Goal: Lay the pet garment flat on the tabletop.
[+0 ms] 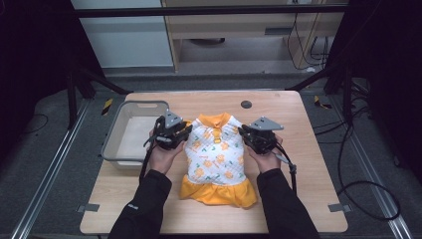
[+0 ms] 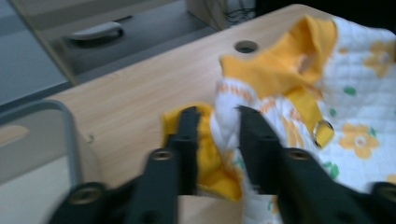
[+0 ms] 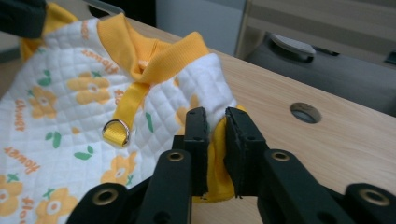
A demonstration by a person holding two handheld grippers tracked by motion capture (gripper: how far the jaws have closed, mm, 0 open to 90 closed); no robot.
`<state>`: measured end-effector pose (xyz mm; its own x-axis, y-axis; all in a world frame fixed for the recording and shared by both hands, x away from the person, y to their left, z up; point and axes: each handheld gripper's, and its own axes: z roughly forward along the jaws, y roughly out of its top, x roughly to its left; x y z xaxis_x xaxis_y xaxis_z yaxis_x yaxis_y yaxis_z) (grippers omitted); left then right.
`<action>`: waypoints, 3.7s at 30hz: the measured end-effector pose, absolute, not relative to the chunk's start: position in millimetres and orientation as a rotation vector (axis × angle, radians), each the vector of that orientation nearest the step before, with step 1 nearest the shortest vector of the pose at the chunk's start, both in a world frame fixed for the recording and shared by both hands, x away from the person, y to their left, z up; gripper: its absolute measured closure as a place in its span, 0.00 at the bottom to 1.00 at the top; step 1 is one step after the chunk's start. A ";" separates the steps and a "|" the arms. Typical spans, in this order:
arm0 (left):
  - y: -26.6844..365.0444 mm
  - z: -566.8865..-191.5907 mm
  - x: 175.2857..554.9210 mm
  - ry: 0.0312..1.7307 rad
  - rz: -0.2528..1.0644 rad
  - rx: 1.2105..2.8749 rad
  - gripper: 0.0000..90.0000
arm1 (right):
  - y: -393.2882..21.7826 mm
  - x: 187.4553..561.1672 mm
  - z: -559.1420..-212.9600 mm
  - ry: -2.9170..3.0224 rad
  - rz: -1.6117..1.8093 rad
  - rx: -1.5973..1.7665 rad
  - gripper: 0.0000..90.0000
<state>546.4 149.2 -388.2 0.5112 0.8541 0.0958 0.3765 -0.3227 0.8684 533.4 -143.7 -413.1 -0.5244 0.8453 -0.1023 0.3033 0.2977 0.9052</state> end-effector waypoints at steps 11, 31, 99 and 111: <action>175.5 -383.4 521.7 1.006 0.636 1.883 0.53 | -159.3 515.0 -411.2 2.014 1.223 1.040 0.70; 215.1 -408.1 436.9 0.968 0.509 1.962 0.51 | -186.7 433.1 -433.9 2.187 1.252 1.083 0.56; 194.0 -476.9 409.6 1.035 0.344 2.245 0.98 | -186.8 410.0 -482.1 2.500 1.071 1.132 0.88; 207.2 -449.1 408.3 0.996 0.452 2.005 0.80 | -192.4 407.8 -466.1 2.315 1.239 1.082 0.83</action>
